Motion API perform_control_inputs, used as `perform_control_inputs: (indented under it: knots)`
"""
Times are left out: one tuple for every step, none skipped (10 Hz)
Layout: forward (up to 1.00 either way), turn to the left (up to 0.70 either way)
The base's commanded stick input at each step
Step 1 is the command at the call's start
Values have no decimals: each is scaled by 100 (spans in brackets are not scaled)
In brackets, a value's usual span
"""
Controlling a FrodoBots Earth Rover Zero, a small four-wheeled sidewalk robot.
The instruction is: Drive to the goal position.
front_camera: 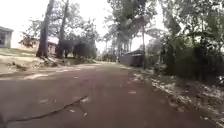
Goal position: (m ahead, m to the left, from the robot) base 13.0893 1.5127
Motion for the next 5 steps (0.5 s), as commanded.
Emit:
perform_control_inputs:
  knots:
    - [100, 0]
    - [100, 0]
    - [100, 0]
    - [100, 0]
    - [100, 0]
